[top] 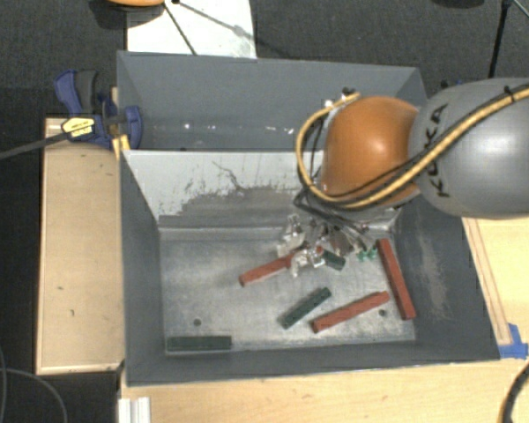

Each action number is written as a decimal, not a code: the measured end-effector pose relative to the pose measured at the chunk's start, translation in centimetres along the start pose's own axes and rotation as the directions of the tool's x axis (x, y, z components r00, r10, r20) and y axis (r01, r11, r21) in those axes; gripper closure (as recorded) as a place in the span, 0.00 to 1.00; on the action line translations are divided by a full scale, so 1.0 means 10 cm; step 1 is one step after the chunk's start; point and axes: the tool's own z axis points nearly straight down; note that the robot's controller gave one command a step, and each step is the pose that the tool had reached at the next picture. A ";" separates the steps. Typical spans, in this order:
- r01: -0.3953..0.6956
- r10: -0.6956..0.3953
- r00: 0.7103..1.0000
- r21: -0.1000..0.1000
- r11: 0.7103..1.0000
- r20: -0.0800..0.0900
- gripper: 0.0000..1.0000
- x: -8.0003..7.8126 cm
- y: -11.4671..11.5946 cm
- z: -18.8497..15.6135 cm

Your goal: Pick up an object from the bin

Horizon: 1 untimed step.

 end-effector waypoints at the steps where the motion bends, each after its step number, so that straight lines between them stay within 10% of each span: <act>1: -0.002 0.002 1.000 0.002 1.000 0.006 1.00 -0.02 0.00 -0.15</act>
Offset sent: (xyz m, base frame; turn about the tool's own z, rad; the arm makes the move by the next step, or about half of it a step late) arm 0.0000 0.0003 0.0271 0.0000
